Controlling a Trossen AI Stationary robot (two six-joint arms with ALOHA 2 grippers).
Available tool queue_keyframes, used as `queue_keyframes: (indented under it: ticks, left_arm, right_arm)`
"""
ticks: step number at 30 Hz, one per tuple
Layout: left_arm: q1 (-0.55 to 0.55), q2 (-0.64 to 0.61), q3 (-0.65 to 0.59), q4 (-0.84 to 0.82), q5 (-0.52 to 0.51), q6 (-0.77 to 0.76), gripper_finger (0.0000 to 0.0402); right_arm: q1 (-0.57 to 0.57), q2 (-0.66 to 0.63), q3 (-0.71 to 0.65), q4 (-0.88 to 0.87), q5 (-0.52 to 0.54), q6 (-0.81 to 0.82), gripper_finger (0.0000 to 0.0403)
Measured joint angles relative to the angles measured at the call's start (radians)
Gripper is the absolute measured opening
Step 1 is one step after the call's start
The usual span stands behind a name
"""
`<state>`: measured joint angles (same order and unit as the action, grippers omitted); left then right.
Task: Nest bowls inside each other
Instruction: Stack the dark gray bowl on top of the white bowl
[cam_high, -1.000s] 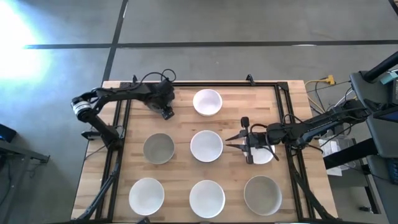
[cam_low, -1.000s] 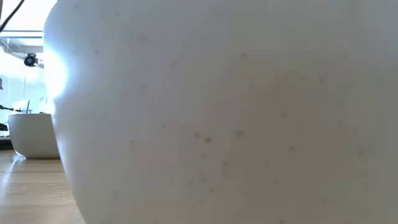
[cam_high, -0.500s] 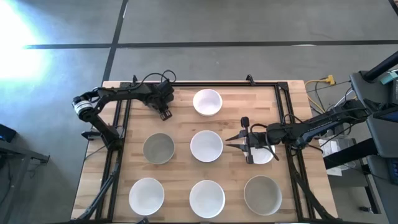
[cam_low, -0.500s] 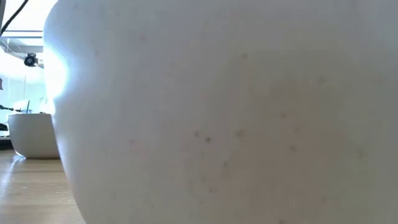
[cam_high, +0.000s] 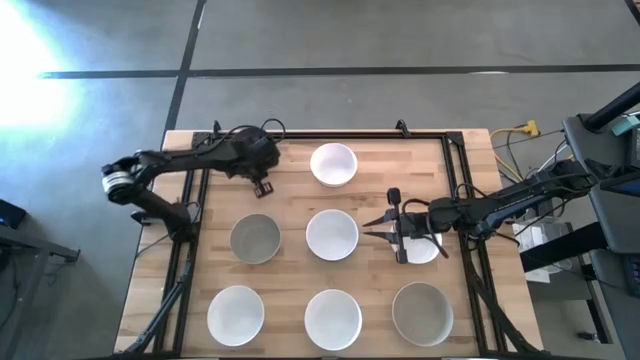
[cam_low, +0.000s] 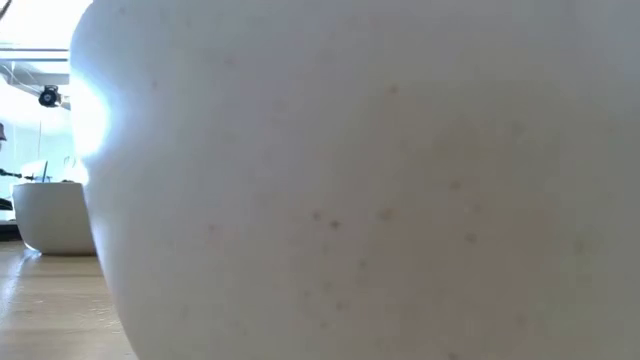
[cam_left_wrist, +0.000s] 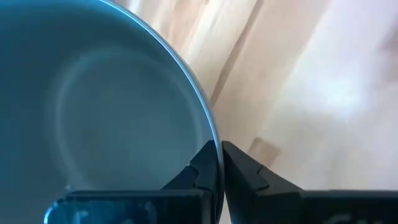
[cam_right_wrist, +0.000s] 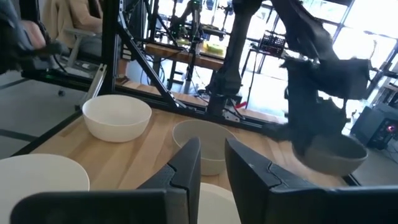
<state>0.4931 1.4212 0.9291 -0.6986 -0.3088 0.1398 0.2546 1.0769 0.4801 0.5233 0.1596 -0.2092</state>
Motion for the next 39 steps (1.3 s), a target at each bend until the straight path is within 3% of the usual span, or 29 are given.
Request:
queue_keyframes:
  ticks: [6,15,21,27,39]
  left_arm:
    - [-0.171,-0.153,-0.056,0.084,-0.008,0.066,0.0001]
    - [-0.555,-0.381,-0.324,0.496,-0.004,0.256,0.0]
    - [-0.802,-0.399,-0.386,0.672,-0.001,0.539,0.0]
    - [-0.861,-0.307,-0.222,0.587,-0.005,0.58,0.0]
    - [-0.841,0.096,0.328,-0.014,-0.002,0.806,0.0]
  right_arm:
    - [0.0,0.0,0.0,-0.028,0.0,0.0,0.0072]
    - [0.0,0.0,0.0,-0.041,0.0,0.0,0.007]
    - [0.0,0.0,0.0,-0.041,0.004,0.0,0.0065]
    - [0.0,0.0,0.0,-0.086,0.123,0.047,0.0065]
    - [-0.068,-0.013,0.0,-0.248,0.259,0.217,0.0064]
